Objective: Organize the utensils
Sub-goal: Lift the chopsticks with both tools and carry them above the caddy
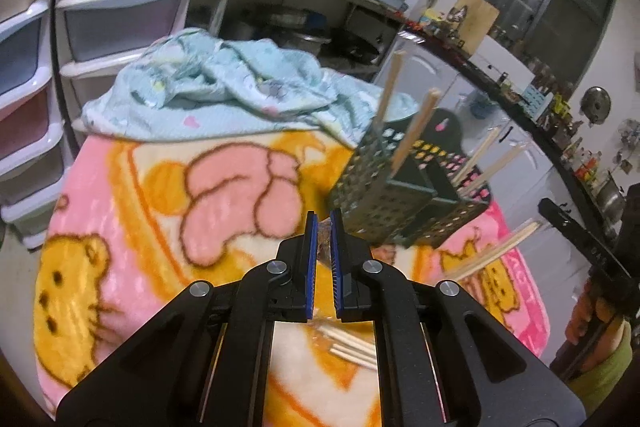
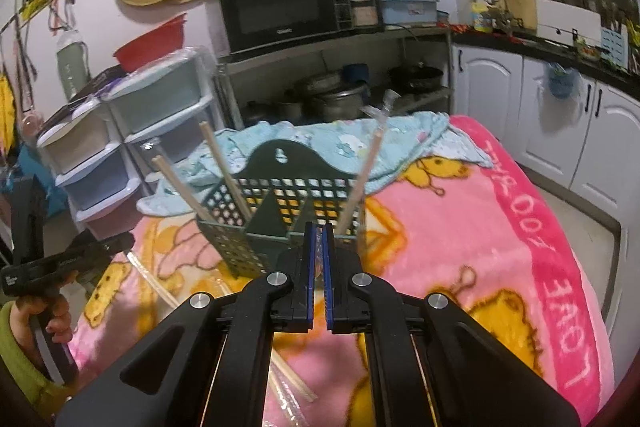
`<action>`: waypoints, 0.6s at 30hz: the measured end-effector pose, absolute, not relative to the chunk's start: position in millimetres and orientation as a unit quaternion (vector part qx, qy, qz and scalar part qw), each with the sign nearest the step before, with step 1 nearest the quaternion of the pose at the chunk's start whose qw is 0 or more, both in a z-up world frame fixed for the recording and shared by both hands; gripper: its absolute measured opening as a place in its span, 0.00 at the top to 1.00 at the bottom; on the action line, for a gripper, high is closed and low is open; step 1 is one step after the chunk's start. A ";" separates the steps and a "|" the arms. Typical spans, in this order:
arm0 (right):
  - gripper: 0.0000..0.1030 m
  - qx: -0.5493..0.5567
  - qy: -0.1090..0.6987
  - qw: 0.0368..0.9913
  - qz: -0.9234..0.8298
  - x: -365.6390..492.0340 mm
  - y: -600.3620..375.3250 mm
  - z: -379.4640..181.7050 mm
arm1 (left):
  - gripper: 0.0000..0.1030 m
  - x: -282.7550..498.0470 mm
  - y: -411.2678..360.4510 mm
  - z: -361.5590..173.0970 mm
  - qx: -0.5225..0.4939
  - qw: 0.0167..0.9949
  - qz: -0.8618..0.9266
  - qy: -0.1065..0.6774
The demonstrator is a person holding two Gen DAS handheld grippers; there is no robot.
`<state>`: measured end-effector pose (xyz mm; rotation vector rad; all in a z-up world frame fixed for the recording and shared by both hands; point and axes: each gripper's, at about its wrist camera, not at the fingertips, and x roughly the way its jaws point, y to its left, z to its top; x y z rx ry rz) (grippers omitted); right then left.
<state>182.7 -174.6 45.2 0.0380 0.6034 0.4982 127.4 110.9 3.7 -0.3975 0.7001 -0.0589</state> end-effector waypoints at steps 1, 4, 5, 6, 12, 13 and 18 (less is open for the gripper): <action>0.97 0.017 0.292 0.924 0.246 181.3 -172.9 47.3 | 0.96 127.1 107.5 8.3 -0.191 0.921 -0.034 0.337; 0.97 0.015 0.284 0.923 0.260 175.6 -167.7 55.2 | 0.96 127.1 99.0 18.4 -0.185 0.925 -0.047 0.327; 0.97 0.014 0.282 0.923 0.262 174.4 -166.2 57.4 | 0.96 127.3 97.1 20.9 -0.184 0.926 -0.051 0.325; 0.97 0.013 0.279 0.922 0.267 172.7 -165.1 59.8 | 0.96 127.7 94.7 23.5 -0.182 0.927 -0.055 0.323; 0.97 0.011 0.264 0.922 0.282 163.8 -161.7 73.2 | 0.96 132.2 76.6 40.4 -0.173 0.932 -0.081 0.308; 0.97 0.011 0.262 0.923 0.283 162.4 -161.7 75.4 | 0.97 133.1 74.2 42.7 -0.171 0.933 -0.086 0.306; 0.97 0.014 0.253 0.924 0.287 158.9 -162.8 83.0 | 0.96 135.7 58.9 56.3 -0.162 0.936 -0.107 0.293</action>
